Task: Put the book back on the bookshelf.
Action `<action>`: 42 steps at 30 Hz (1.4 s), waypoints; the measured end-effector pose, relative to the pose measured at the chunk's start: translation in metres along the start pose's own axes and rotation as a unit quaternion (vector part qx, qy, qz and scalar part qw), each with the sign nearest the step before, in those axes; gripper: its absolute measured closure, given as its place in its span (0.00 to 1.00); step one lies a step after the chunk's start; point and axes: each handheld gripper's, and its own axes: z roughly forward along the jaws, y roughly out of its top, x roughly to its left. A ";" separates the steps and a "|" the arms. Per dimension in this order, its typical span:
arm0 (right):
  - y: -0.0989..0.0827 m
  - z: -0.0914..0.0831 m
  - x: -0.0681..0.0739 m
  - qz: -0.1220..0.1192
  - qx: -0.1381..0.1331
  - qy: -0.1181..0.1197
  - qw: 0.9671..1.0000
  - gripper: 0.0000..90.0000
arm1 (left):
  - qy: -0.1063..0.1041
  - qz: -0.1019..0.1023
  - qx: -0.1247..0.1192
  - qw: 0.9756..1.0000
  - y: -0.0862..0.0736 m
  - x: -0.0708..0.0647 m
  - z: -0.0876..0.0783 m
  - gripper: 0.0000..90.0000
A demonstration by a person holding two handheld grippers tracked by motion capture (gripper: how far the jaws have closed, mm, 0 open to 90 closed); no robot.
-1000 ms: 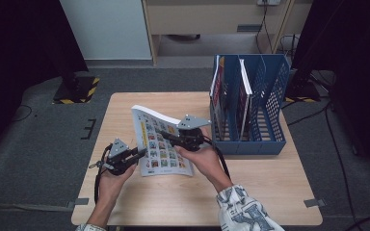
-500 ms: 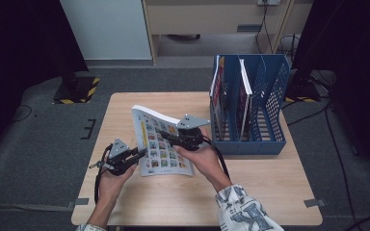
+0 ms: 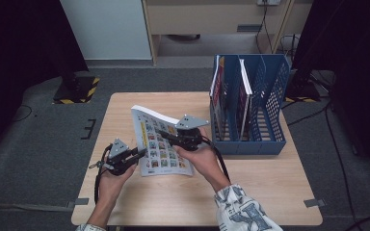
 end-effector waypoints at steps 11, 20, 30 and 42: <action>-0.002 0.001 0.001 -0.001 -0.006 -0.005 1.000 0.82 | 0.002 -0.007 0.001 1.000 -0.002 0.002 0.001 0.82; 0.001 -0.001 0.009 -0.013 -0.005 -0.017 1.000 0.82 | 0.004 -0.010 -0.008 1.000 -0.005 0.004 0.000 0.77; 0.015 -0.009 0.023 -0.028 -0.020 -0.003 0.999 0.82 | 0.033 0.001 -0.005 0.999 -0.010 0.010 -0.002 0.56; 0.020 -0.016 0.019 -0.022 -0.028 -0.015 0.999 0.82 | 0.069 -0.005 0.046 0.997 -0.024 0.024 0.006 0.22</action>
